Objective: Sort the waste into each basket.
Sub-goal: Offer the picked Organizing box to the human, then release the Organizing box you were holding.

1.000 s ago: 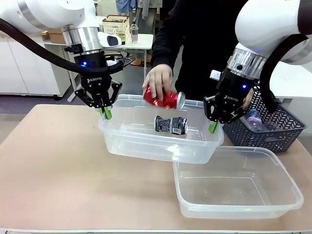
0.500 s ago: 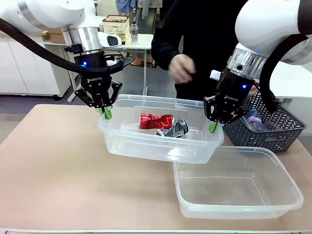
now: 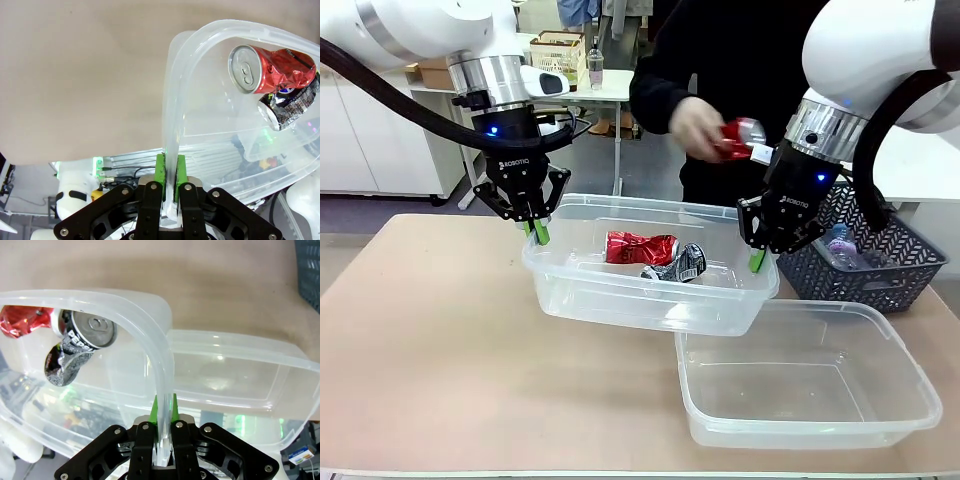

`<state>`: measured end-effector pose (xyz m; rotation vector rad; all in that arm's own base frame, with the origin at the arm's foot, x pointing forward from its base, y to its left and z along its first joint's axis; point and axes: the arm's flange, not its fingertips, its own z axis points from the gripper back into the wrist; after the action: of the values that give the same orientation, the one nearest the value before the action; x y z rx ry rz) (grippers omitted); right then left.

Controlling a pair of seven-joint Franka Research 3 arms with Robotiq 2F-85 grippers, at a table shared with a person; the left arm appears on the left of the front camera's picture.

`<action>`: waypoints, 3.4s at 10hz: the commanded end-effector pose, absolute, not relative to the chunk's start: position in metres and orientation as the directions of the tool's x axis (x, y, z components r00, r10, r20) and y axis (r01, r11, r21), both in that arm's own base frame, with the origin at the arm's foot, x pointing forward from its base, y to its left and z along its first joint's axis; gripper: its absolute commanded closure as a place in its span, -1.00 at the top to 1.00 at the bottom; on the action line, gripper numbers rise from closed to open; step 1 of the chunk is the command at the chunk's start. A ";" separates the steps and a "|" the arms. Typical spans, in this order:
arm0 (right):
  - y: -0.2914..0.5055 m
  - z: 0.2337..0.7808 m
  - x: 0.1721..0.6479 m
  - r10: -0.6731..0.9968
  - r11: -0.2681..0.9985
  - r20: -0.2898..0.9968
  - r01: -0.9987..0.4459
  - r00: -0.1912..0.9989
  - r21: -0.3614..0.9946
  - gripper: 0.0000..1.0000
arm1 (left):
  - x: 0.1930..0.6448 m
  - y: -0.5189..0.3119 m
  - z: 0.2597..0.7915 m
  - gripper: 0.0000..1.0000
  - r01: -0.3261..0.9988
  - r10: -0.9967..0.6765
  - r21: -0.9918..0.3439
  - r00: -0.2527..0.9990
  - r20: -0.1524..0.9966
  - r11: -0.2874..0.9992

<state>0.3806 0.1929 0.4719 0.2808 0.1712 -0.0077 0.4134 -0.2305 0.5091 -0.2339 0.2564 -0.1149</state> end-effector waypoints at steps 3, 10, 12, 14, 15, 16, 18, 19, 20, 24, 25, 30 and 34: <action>0.192 0.473 0.380 0.043 0.960 -0.160 0.004 0.986 0.280 -0.89 | 0.413 -0.231 0.513 -0.81 0.083 -0.144 -0.253 0.962 -0.230 0.964; 0.192 0.473 0.380 0.043 0.960 -0.160 0.004 0.986 0.280 -0.89 | 0.413 -0.231 0.513 -0.81 0.083 -0.144 -0.253 0.962 -0.230 0.964; 0.192 0.473 0.380 0.043 0.960 -0.160 0.004 0.986 0.280 -0.89 | 0.413 -0.231 0.513 -0.81 0.083 -0.144 -0.253 0.962 -0.230 0.964; 0.192 0.473 0.380 0.043 0.960 -0.160 0.004 0.986 0.280 -0.89 | 0.413 -0.231 0.513 -0.81 0.083 -0.144 -0.253 0.962 -0.230 0.964; 0.192 0.473 0.380 0.043 0.960 -0.160 0.004 0.986 0.280 -0.89 | 0.413 -0.231 0.513 -0.81 0.083 -0.144 -0.253 0.962 -0.230 0.964; 0.192 0.473 0.380 0.043 0.960 -0.160 0.004 0.986 0.280 -0.89 | 0.413 -0.231 0.513 -0.81 0.083 -0.144 -0.253 0.962 -0.230 0.964; 0.193 0.472 0.381 0.016 0.961 -0.169 0.031 0.985 0.275 -0.89 | 0.413 -0.231 0.509 -0.81 0.083 -0.142 -0.243 0.961 -0.238 0.966; 0.201 0.481 0.404 0.043 0.958 -0.182 0.011 0.982 0.286 -0.89 | 0.424 -0.222 0.532 -0.81 0.043 -0.079 -0.221 0.984 -0.158 0.974; 0.211 0.491 0.434 0.054 0.963 -0.165 -0.008 0.985 0.268 -0.89 | 0.444 -0.224 0.548 -0.81 0.037 -0.060 -0.215 0.993 -0.104 0.976; 0.226 0.496 0.523 0.116 0.948 -0.193 -0.050 0.974 0.315 -0.89 | 0.501 -0.227 0.549 -0.81 0.019 -0.043 -0.243 0.995 -0.093 0.970; 0.226 0.488 0.527 0.120 0.936 -0.202 -0.043 0.972 0.349 -0.89 | 0.510 -0.225 0.535 -0.81 -0.007 -0.029 -0.246 0.990 -0.141 0.969; 0.217 0.473 0.533 0.083 0.952 -0.192 -0.021 0.978 0.304 -0.89 | 0.502 -0.210 0.541 -0.81 0.030 -0.056 -0.228 0.992 -0.110 0.973; 0.217 0.473 0.533 0.083 0.952 -0.192 -0.021 0.978 0.304 -0.89 | 0.502 -0.210 0.541 -0.81 0.030 -0.056 -0.228 0.992 -0.110 0.973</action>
<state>0.5318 0.2153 0.4687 0.3098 0.2121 0.0527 0.5032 -0.2082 0.5366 -0.2194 0.1325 -0.0429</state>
